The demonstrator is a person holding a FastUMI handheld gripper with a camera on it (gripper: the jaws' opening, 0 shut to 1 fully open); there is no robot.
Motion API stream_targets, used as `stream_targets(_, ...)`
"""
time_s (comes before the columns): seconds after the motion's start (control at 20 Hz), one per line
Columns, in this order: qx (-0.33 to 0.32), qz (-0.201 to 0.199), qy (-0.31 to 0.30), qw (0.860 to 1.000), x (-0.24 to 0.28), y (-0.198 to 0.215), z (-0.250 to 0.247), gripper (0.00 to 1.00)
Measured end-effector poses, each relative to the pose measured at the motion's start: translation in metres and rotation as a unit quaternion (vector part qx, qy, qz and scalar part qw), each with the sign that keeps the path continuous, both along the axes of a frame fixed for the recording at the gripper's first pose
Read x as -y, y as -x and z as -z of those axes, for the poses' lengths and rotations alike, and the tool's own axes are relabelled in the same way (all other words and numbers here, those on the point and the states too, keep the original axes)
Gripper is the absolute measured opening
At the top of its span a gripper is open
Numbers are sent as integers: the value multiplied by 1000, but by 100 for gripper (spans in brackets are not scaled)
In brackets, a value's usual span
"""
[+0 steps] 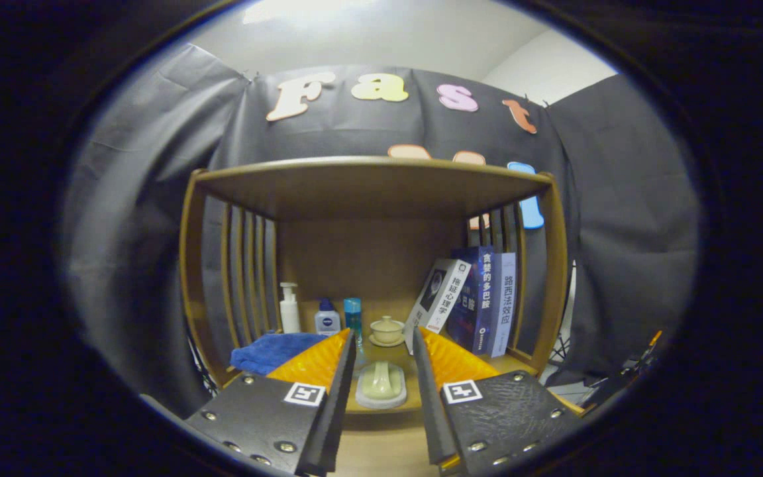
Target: Pull open the drawer, take out the items inside it, and place them on the countertop above the cabinet.
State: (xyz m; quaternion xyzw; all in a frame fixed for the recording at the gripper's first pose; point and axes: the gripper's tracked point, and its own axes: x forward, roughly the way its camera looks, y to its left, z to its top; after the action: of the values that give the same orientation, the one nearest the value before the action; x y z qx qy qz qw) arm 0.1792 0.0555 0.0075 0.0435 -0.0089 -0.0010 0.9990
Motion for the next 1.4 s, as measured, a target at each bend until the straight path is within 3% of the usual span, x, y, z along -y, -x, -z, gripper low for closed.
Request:
stream_targets(0.1, 6, -23, -3, 1000, -2, 30, 6, 51)
stream_targets(0.35, 17, 1, 15, 1000, 17, 88, 38, 51)
stream_targets(0.6, 9, -5, 11, 1000, 12, 128, 75, 51)
stream_targets(0.95, -50, -15, -8, 999, 9, 146, 146, 51)
stream_targets(1.4, -101, -29, -30, 994, -2, 132, 205, 51)
